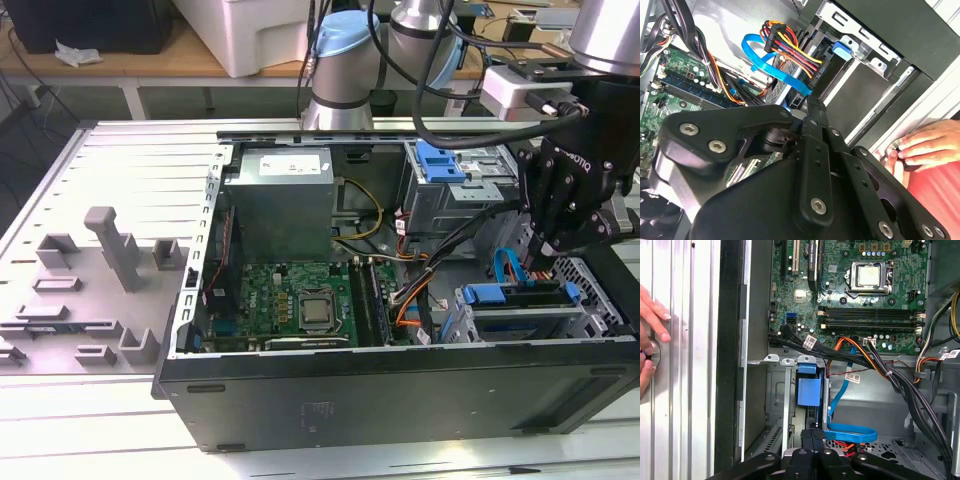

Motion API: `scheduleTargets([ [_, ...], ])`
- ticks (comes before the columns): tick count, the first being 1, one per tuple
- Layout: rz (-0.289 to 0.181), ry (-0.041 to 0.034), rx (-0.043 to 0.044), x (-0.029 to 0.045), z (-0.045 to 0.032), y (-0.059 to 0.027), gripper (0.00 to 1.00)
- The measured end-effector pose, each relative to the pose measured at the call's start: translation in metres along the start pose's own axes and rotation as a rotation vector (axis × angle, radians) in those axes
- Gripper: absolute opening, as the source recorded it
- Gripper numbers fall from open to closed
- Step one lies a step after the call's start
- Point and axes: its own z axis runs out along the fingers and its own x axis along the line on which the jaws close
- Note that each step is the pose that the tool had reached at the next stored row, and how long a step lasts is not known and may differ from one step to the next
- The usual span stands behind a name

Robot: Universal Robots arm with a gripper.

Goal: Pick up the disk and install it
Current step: 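Insert the second disk wire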

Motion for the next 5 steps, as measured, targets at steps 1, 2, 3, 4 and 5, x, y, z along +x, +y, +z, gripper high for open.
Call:
scheduleTargets([
  [1, 0.0, 0.0, 0.0, 0.0, 0.0, 0.0, 0.11],
  [2, 0.0, 0.0, 0.0, 0.0, -0.0002, 0.0, 0.11],
  [3, 0.0, 0.0, 0.0, 0.0001, -0.0003, 0.0, 0.11],
  [4, 0.0, 0.0, 0.0, 0.0001, -0.0003, 0.0, 0.11],
  [5, 0.0, 0.0001, 0.0, 0.0001, -0.0004, 0.0, 0.11],
])
